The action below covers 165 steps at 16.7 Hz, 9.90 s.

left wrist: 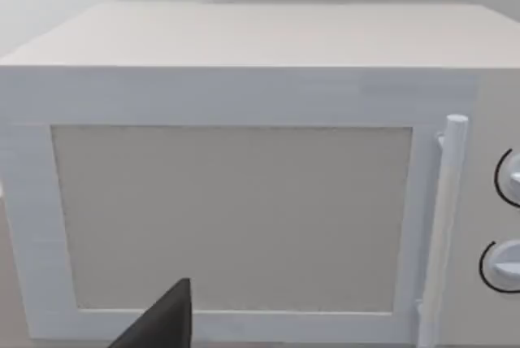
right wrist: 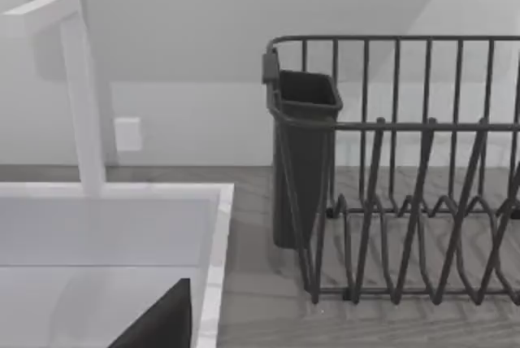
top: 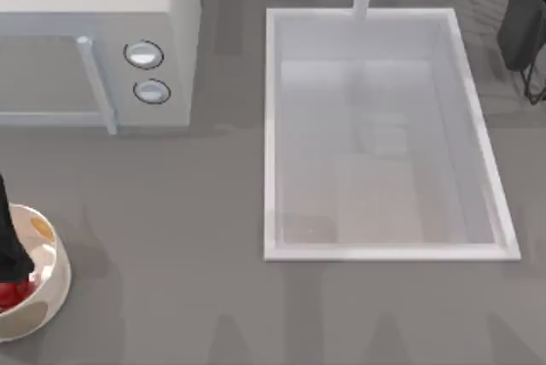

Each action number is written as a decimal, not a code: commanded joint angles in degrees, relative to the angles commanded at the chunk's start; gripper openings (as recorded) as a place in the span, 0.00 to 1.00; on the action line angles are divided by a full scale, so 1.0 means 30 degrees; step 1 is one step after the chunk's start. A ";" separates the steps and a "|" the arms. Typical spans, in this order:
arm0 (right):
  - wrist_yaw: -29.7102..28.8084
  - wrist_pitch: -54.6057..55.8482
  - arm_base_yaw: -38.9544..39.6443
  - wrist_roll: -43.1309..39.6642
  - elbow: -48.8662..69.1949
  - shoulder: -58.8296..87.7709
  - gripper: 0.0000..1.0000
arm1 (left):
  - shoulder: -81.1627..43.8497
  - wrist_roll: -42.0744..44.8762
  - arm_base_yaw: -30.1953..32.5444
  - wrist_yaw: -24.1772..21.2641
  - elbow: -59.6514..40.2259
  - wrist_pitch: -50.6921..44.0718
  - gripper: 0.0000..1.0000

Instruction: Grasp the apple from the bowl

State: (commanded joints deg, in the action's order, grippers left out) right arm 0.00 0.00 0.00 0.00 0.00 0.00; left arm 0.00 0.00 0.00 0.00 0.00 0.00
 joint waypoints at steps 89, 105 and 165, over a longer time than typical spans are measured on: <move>0.0000 0.0000 0.0000 0.0000 0.0000 0.0000 1.00 | -3.3123 0.1225 -0.0793 -0.0004 -1.4124 -1.1000 0.00; 0.0000 0.0000 0.0000 0.0000 0.0000 0.0000 1.00 | -3.0224 0.1135 -0.0618 -0.0126 -2.8122 -2.6863 0.00; 0.0000 0.0000 0.0000 0.0000 0.0000 0.0000 1.00 | -3.4388 -1.1484 1.1936 -0.0008 -2.2119 -1.7730 0.98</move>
State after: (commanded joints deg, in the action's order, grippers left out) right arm 0.00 0.00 0.00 0.00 0.00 0.00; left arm -103.17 -34.45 35.81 -0.02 -66.36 -53.19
